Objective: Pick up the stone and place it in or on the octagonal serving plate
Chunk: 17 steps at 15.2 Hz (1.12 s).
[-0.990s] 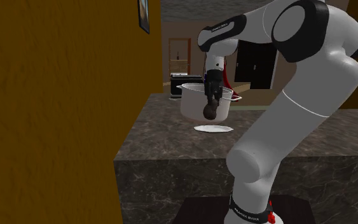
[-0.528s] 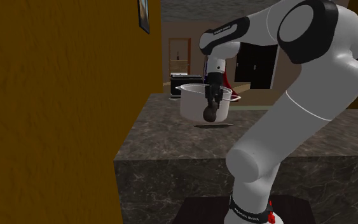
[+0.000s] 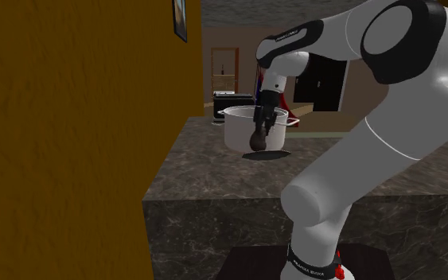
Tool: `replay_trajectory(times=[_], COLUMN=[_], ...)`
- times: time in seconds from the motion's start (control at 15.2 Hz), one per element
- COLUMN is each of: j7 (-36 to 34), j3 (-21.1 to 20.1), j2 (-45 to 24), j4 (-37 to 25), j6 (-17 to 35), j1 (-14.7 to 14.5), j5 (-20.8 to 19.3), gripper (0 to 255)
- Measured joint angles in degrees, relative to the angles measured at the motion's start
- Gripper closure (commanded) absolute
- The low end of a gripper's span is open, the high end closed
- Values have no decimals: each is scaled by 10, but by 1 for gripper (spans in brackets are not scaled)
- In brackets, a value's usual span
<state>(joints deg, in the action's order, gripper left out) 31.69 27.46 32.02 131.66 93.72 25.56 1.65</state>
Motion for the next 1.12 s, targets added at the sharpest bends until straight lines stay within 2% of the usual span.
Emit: replay_trajectory(times=[0.13,0.26,0.4,0.46,0.59,0.79,0.92,1.06,1.12], j7=[3,9,4,4,-2,-6,4,15,16], j3=[-5,-10,-24,-26,-35,-40,-35,-32,-31], j2=[11,25,15,14,18,-10,-47,-83,-89], j4=[12,28,24,24,36,49,22,-14,-26], j6=[12,35,32,32,32,31,-2,-60,-66], j1=[8,20,23,26,30,28,32,34,36], j5=[-5,12,-3,-6,5,-22,-29,-60,-67], gripper=[255,255,255,0,0,0,0,0,0])
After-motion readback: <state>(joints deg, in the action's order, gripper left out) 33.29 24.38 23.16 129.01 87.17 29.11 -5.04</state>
